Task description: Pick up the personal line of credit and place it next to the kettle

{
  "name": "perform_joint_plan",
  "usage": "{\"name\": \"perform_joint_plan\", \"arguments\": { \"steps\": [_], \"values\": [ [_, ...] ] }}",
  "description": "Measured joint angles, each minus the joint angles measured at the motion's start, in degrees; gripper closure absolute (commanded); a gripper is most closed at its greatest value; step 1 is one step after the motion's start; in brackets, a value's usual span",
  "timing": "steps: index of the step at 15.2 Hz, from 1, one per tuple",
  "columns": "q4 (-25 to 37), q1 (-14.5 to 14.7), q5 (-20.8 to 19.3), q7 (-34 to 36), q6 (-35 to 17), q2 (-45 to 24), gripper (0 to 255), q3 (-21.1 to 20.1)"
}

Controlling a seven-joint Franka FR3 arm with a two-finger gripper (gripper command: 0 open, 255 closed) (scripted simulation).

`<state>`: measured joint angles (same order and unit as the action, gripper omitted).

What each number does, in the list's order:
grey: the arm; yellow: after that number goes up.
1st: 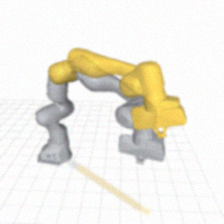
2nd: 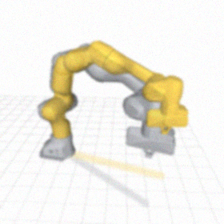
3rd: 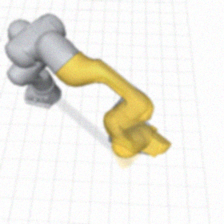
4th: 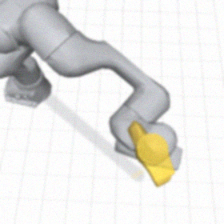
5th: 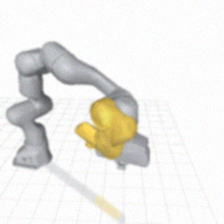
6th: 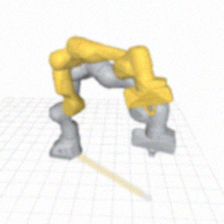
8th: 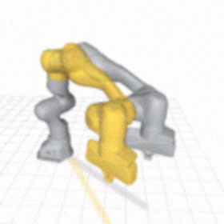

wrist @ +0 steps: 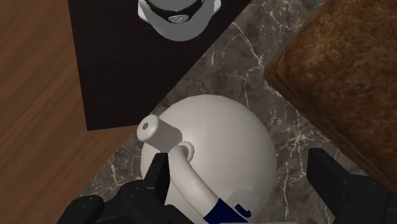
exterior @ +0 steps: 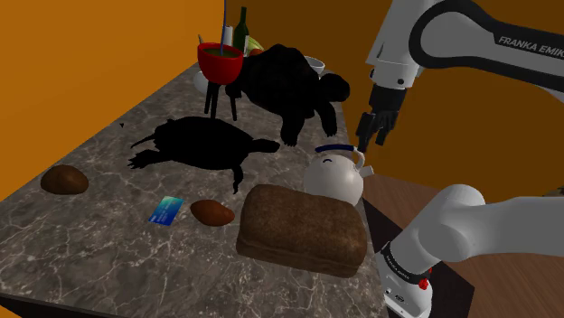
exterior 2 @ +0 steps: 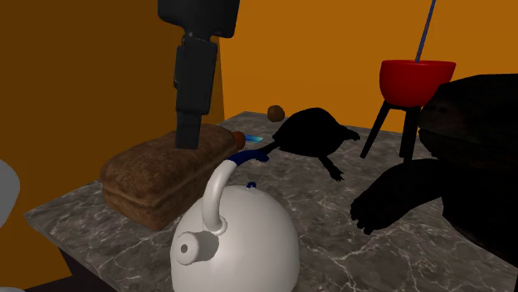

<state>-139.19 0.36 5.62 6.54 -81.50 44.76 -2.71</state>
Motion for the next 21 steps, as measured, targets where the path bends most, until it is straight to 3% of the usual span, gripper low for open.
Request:
{"name": "perform_joint_plan", "arguments": {
  "steps": [4,13,21],
  "values": [
    [-0.96,0.39,2.50,4.48,-2.26,-0.04,0,-3.20],
    [-1.30,1.24,11.21,23.88,-14.28,-5.77,0,-17.89],
    [5.15,-1.59,11.81,42.18,-25.49,-18.23,0,-31.61]
  ]
}}
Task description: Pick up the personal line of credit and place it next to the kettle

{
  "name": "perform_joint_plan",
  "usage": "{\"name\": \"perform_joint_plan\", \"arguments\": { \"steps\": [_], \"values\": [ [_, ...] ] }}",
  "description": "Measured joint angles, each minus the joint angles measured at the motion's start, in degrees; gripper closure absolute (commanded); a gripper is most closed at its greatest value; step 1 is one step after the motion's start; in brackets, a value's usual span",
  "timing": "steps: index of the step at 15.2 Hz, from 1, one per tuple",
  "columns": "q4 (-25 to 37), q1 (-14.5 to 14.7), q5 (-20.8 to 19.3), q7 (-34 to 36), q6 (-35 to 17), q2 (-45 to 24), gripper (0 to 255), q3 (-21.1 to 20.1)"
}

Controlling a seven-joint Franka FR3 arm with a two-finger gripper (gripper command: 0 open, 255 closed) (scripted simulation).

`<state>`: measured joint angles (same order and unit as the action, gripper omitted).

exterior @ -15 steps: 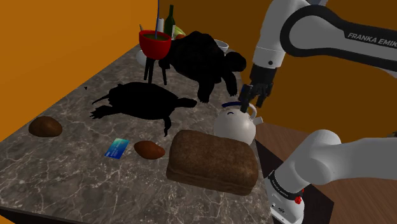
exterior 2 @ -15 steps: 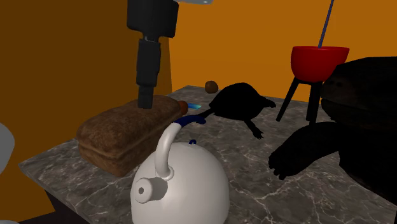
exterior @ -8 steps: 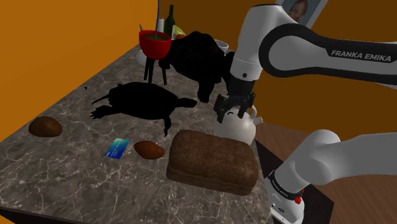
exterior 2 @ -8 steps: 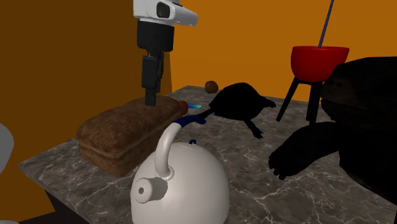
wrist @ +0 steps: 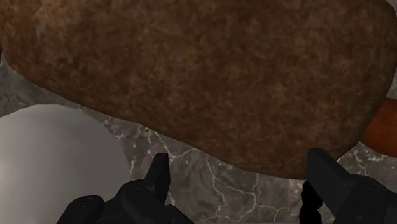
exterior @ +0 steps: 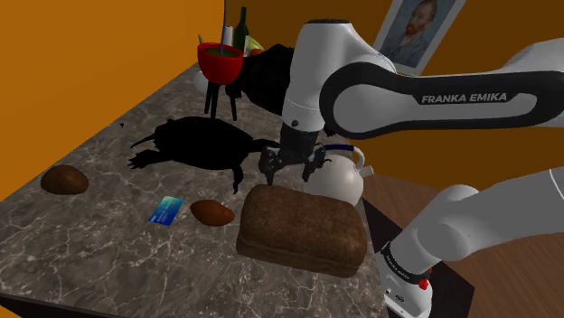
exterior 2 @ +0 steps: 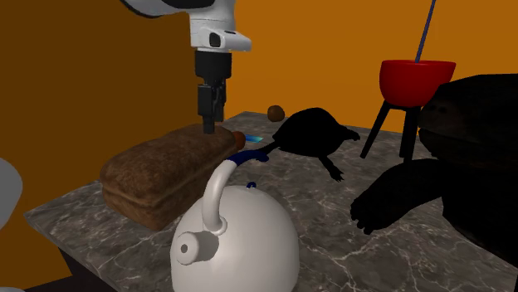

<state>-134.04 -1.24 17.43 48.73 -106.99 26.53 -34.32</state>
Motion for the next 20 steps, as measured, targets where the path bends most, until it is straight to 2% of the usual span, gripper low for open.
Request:
{"name": "perform_joint_plan", "arguments": {
  "steps": [3,6,9,11,12,13,16,20],
  "values": [
    [3.87,-2.13,-2.71,7.71,-3.43,-6.10,0,-5.07],
    [8.70,-4.68,-8.13,16.68,-6.64,-13.89,0,-10.43],
    [16.27,-6.25,-18.23,27.26,-6.99,-21.85,0,-14.73],
    [21.09,-5.86,-25.41,34.40,-8.87,-28.88,0,-16.29],
    [23.28,-5.06,-29.05,37.96,-10.32,-32.74,0,-16.51],
    [24.24,-3.74,-30.98,41.42,-12.24,-35.93,0,-16.61],
    [31.74,2.65,-38.72,50.58,-6.39,-46.67,0,-14.02],
    [43.45,10.82,-45.94,57.83,-1.67,-57.05,0,-9.21]
  ]
}}
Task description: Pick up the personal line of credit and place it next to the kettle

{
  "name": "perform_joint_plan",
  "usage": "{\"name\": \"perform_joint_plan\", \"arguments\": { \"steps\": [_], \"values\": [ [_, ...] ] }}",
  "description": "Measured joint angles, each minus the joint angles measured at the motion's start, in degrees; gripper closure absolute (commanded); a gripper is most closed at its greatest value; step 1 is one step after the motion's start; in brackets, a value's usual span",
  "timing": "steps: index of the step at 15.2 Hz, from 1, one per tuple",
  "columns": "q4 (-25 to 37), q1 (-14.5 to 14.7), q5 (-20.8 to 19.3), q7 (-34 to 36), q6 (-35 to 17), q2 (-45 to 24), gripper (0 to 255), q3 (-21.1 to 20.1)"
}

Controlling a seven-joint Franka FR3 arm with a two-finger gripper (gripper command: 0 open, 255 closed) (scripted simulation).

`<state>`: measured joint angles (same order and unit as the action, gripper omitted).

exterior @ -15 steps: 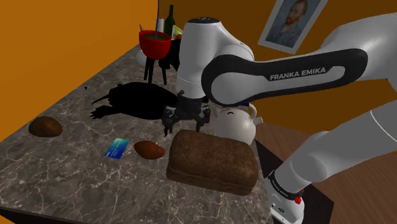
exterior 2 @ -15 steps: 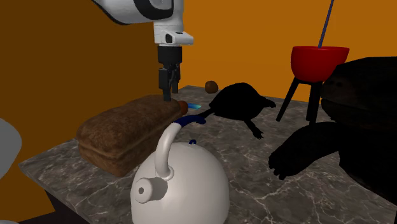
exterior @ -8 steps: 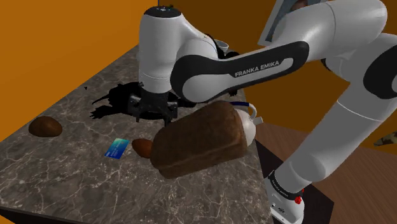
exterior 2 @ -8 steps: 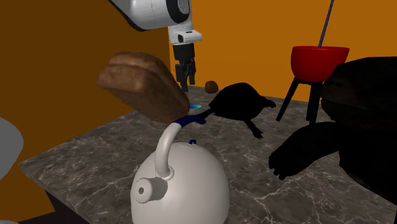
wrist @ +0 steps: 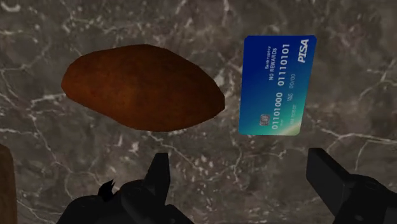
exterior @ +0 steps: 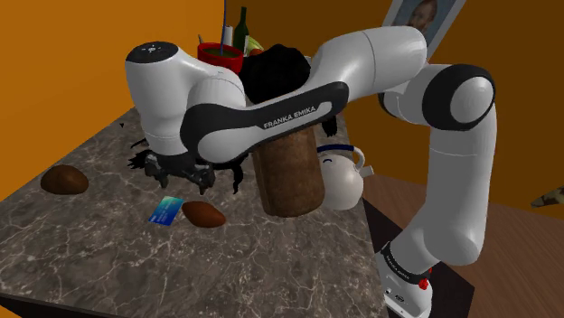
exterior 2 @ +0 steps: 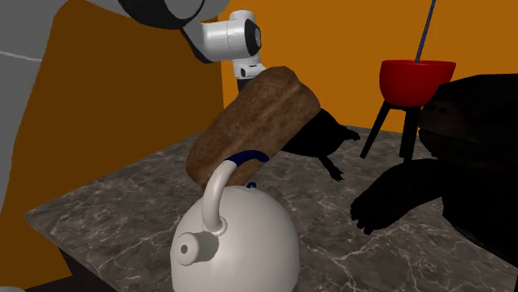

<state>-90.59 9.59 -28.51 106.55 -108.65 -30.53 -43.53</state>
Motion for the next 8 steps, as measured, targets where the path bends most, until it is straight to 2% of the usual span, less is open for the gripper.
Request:
{"name": "perform_joint_plan", "arguments": {
  "steps": [2,3,8],
  "values": [
    [6.54,3.72,-2.52,2.18,2.35,-4.62,0,2.22],
    [7.84,4.60,-3.28,2.78,2.47,-5.95,0,2.90],
    [7.81,5.34,-4.75,3.92,0.54,-8.17,0,4.08]
  ]
}}
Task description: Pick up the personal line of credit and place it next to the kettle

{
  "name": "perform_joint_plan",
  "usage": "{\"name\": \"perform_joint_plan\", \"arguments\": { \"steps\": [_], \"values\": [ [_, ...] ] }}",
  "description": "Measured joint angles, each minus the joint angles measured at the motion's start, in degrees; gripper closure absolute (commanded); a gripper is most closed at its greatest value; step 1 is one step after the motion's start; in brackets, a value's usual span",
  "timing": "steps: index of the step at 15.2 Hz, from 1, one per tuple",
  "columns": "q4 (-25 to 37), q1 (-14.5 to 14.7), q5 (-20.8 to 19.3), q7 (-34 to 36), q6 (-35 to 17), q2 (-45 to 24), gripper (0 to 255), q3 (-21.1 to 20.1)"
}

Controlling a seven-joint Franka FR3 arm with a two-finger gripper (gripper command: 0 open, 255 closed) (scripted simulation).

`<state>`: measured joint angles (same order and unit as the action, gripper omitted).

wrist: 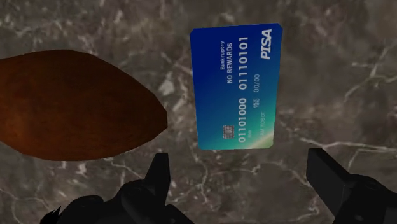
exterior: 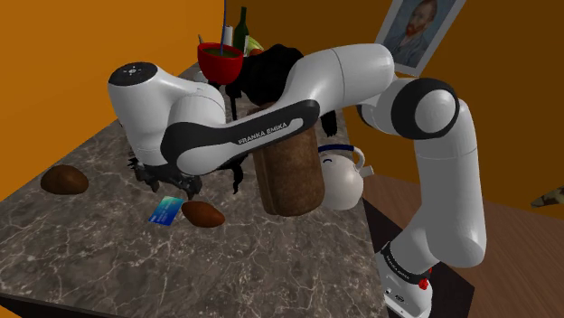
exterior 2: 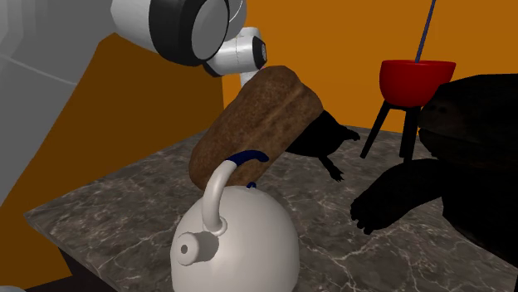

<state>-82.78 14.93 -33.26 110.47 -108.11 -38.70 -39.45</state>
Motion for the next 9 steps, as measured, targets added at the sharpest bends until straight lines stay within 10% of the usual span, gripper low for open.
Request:
{"name": "perform_joint_plan", "arguments": {
  "steps": [8,9],
  "values": [
    [-0.71,-0.11,-0.59,0.25,-1.43,-0.83,0,0.45],
    [-0.71,-0.11,-0.59,0.25,-1.43,-0.83,255,0.45]
  ]
}}
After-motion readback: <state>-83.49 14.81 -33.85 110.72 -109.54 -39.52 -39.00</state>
